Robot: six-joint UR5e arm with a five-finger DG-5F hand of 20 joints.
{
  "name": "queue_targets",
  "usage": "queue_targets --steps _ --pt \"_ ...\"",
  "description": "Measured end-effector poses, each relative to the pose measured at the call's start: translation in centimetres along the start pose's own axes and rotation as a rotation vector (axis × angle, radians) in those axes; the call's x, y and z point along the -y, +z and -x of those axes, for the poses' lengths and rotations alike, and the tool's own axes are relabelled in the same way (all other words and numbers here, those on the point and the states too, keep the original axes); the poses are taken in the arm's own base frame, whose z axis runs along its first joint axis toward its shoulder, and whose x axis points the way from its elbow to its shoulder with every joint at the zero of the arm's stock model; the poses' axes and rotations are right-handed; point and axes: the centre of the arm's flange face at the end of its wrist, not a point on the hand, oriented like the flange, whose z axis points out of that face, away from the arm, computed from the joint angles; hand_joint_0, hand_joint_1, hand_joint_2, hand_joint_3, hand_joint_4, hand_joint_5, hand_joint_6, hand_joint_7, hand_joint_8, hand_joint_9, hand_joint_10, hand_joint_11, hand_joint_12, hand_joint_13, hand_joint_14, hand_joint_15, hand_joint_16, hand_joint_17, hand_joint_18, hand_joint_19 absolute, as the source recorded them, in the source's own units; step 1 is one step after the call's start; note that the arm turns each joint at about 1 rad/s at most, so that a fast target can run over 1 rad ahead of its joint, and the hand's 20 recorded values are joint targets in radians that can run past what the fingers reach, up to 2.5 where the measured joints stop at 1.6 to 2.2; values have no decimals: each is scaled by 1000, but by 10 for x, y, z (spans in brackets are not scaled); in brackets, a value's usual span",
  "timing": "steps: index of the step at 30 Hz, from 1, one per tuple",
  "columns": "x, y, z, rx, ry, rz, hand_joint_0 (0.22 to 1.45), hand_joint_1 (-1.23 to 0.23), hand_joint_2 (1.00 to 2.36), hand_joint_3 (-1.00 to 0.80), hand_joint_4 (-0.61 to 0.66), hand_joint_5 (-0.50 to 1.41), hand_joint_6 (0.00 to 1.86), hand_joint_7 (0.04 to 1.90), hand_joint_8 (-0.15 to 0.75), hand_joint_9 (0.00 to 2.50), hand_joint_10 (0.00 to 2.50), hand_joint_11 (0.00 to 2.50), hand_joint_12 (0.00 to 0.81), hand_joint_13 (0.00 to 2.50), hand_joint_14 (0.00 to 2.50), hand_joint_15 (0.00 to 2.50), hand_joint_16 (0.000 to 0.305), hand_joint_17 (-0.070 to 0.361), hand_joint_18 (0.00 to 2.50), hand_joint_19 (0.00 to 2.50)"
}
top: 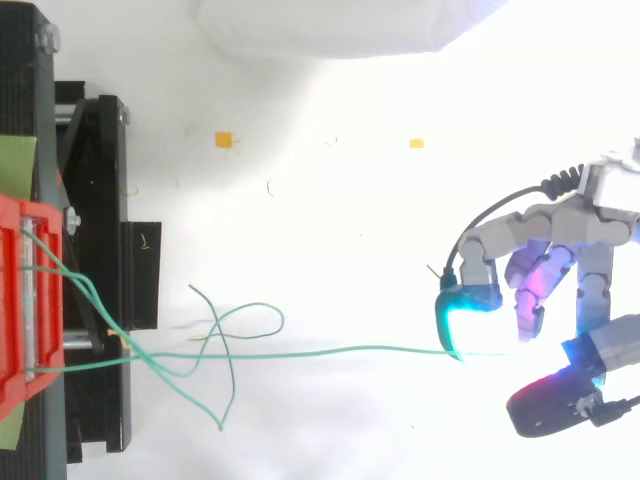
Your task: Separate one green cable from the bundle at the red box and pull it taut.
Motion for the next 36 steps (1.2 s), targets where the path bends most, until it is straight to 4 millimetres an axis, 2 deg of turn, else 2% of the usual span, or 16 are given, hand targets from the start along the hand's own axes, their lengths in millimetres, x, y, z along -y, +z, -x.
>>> queue_targets --steps 10,23,36 --pt "-7 -10 5 -6 -13 -9 767 -842 1015 -122 -83 150 505 1289 194 1707 0 6 396 1056 12 467 40 90 728 651" --pt "-16 -2 4 26 6 68 765 -840 1016 -124 -74 149 505 1282 193 1709 0 12 400 1076 14 470 40 91 737 649" --pt "-17 -1 4 29 8 75 764 -841 1017 -125 -74 149 505 1287 198 1712 0 21 399 1086 14 474 41 91 751 641"
